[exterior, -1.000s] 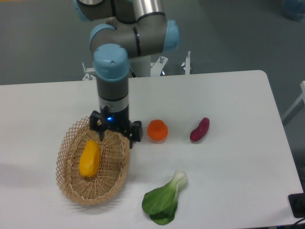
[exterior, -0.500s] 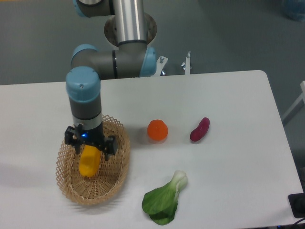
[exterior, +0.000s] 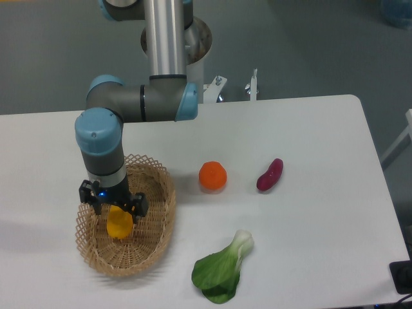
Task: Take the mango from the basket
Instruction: 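Lower the open gripper around the yellow mango in the basket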
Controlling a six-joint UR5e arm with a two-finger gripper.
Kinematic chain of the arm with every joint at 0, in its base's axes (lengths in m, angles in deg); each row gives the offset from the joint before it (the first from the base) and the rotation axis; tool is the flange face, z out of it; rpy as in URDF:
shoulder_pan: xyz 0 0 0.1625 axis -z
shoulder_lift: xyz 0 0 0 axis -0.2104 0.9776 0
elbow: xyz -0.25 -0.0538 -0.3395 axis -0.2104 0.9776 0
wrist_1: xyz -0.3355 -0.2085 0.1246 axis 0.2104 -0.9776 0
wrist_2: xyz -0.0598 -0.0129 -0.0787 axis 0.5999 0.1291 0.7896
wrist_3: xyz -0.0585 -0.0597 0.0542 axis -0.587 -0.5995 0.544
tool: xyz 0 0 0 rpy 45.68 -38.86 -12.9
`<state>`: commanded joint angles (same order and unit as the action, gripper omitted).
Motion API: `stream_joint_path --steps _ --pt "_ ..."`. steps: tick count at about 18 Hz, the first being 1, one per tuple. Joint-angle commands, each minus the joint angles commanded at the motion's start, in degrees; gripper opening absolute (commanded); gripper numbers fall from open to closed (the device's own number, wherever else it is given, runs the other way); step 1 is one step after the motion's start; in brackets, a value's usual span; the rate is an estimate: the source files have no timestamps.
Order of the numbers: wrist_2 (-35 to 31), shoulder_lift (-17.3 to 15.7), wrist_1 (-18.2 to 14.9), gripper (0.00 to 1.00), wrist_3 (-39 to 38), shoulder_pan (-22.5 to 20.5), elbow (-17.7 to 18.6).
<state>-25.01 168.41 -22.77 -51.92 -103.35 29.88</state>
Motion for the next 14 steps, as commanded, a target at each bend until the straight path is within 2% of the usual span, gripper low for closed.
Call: stream_joint_path --steps 14 --pt "-2.02 1.15 0.44 0.98 -0.26 1.23 0.18"
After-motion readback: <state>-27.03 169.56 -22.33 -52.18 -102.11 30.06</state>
